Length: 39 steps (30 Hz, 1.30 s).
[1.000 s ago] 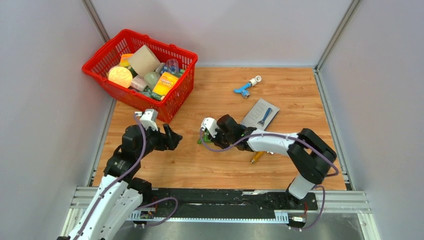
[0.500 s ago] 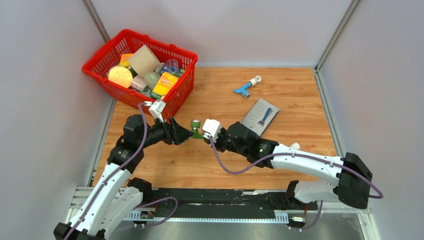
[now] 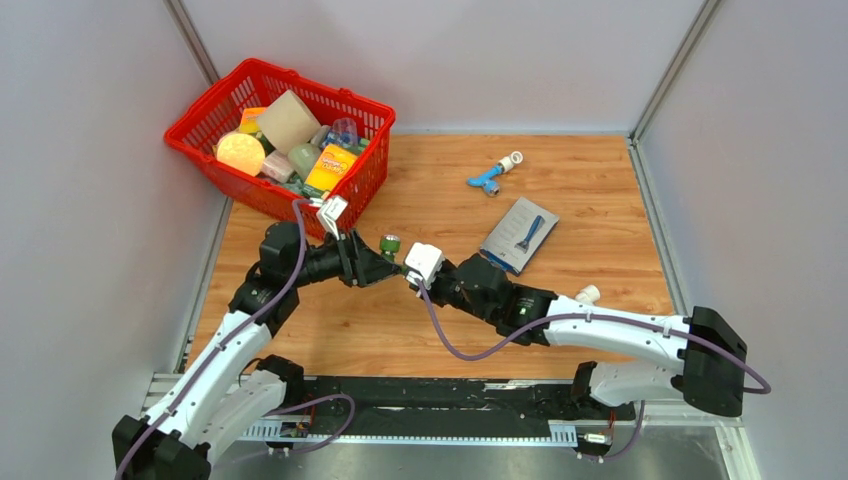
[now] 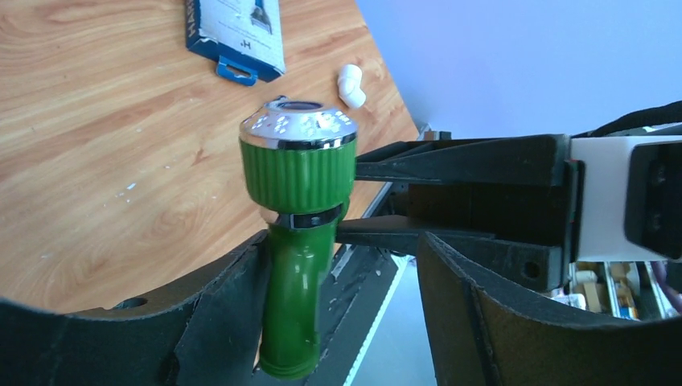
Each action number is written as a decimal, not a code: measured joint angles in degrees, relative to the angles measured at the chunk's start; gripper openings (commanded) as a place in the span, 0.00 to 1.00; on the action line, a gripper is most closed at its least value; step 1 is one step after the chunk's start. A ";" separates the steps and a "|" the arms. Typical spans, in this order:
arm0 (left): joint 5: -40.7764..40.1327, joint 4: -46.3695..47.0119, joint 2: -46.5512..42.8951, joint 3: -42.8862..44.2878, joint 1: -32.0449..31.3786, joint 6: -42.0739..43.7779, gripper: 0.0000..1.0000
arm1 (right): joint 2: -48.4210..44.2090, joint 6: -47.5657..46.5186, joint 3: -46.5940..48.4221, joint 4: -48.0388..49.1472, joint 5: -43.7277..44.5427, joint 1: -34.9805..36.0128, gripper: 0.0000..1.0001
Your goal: Install the water faucets
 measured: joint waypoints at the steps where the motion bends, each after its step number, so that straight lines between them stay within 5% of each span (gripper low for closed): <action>1: 0.28 0.44 0.00 -0.28 -0.11 -0.31 0.70 | -0.26 -0.02 0.00 0.26 0.22 0.17 0.00; 14: 2.54 4.94 0.04 -1.46 -1.20 -3.72 0.57 | -1.36 -0.81 0.00 2.62 1.18 2.27 0.00; 23: 2.58 5.49 0.04 -2.21 -1.42 -4.00 0.40 | -1.36 -1.88 0.00 3.02 2.16 2.84 0.00; 27: 2.19 5.27 0.04 -2.29 -1.40 -3.63 0.20 | -1.33 -2.16 0.00 3.23 2.71 3.10 0.00; 29: 2.12 5.29 0.00 -2.29 -1.42 -3.43 0.03 | -1.33 -2.21 0.00 3.26 2.78 3.15 0.02; 39: -2.75 1.64 -3.17 -2.29 -1.88 -2.23 0.00 | -1.86 -1.16 -0.02 2.91 3.82 3.10 0.78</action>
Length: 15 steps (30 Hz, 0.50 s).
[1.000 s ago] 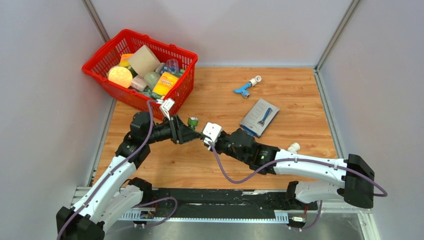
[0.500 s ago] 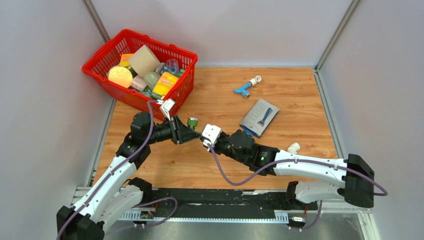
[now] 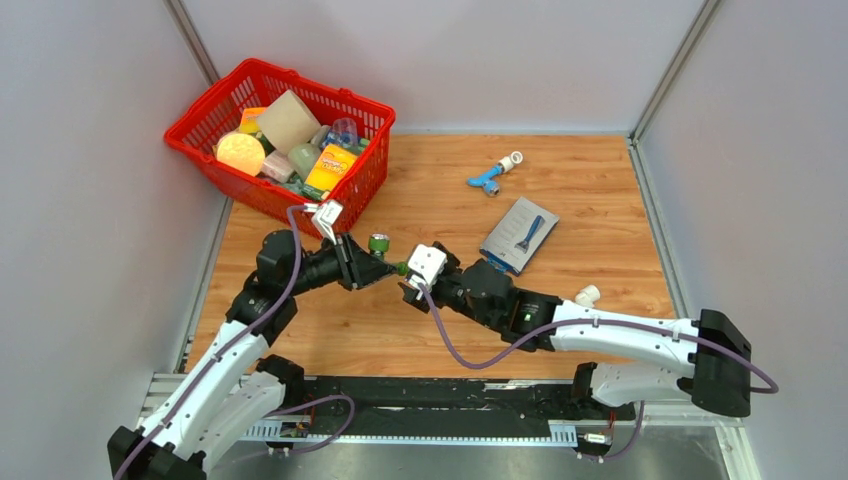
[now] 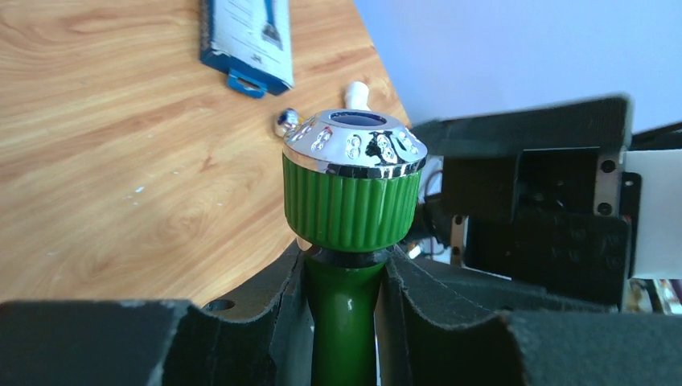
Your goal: Install the water faucets
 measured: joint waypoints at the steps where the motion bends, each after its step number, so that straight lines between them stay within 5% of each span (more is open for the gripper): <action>1: -1.46 -0.52 -0.52 0.00 0.04 0.07 0.00 | -0.37 0.42 0.00 -0.17 0.28 -0.26 0.84; 8: -8.79 -0.83 -4.74 -3.34 2.25 -0.59 0.00 | -4.09 7.87 0.39 -8.52 1.42 -6.80 0.93; 15: -13.75 -3.89 -11.13 -5.22 3.06 1.18 0.00 | -7.89 23.43 1.20 -22.80 4.57 -24.55 0.92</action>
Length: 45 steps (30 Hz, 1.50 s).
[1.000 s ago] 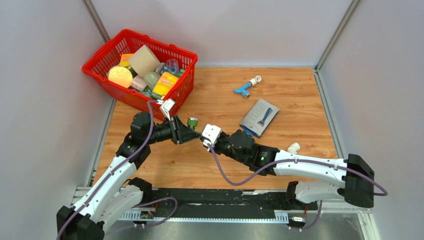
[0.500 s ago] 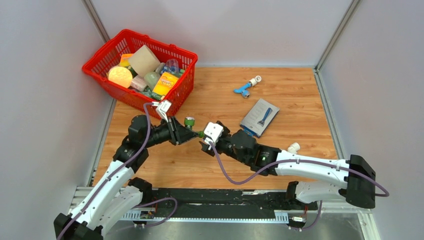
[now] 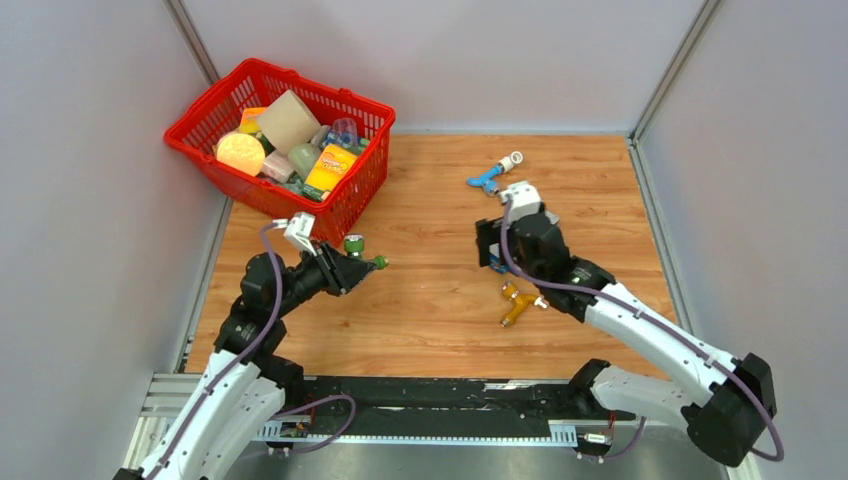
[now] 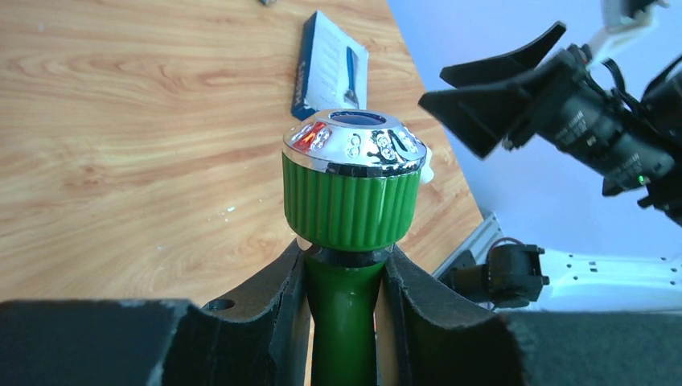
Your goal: Install the water faucets
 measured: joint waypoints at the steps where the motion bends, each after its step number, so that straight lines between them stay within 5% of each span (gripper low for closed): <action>1: -0.61 -0.52 -1.25 0.00 0.00 0.81 0.00 | -0.92 2.34 0.00 -2.23 1.05 -2.97 0.91; 9: -6.86 -8.46 -8.02 0.68 -0.79 10.58 0.00 | -5.09 17.49 -0.92 -15.69 4.33 -26.58 0.89; 20: -17.25 -14.71 -13.64 1.84 -4.04 20.22 0.00 | -0.52 26.86 -10.40 -20.06 -4.98 -54.16 0.82; 27: -20.44 -16.61 -14.97 1.84 -4.81 21.27 0.00 | 8.87 27.34 -10.67 -18.18 -11.30 -55.58 0.76; 38: -21.27 -17.14 -15.30 1.84 -4.87 21.46 0.00 | 10.16 27.63 -15.13 -11.15 -21.07 -55.41 0.27; 45: -21.73 -17.14 -15.30 1.84 -4.87 21.51 0.00 | 12.94 30.29 -15.37 -3.58 -25.33 -43.25 0.27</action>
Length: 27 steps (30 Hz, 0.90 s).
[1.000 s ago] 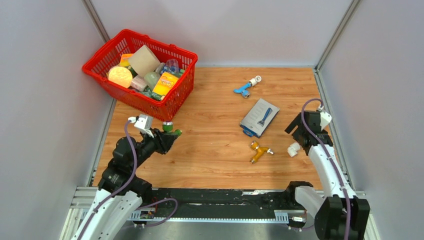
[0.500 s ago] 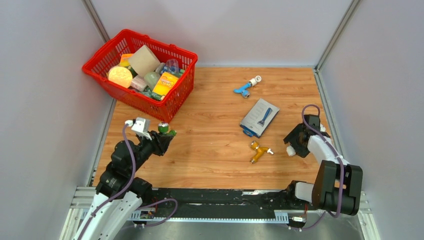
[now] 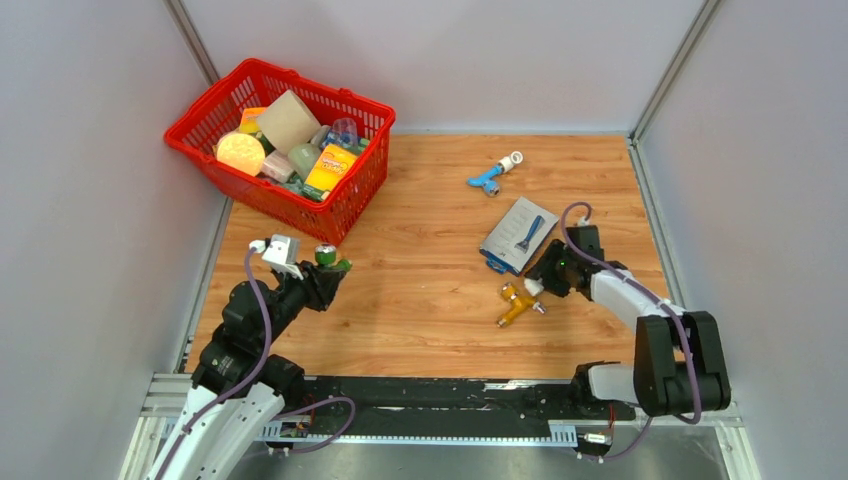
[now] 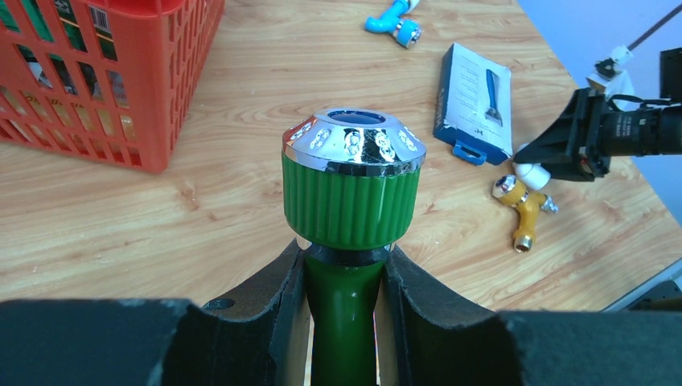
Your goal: Install the water faucets
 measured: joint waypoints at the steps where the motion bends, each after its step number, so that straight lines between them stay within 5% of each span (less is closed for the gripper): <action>1: -0.15 -0.02 0.00 0.00 0.00 0.00 0.00 | 0.63 0.81 0.24 0.85 -0.11 2.75 0.27; 6: -0.57 -0.02 0.02 0.00 0.00 0.13 0.00 | 4.15 5.68 1.62 4.42 -2.32 14.12 0.27; 13: -0.81 -0.02 0.26 0.00 0.00 0.13 0.00 | 7.96 7.87 4.59 5.01 -3.78 20.72 0.36; 21: -0.81 -0.04 0.55 0.00 0.04 0.13 0.00 | 6.93 5.64 5.79 0.39 1.92 20.20 0.58; 27: -0.81 -0.04 0.81 0.00 0.07 0.13 0.00 | 6.38 2.05 6.93 -2.84 7.19 12.98 0.78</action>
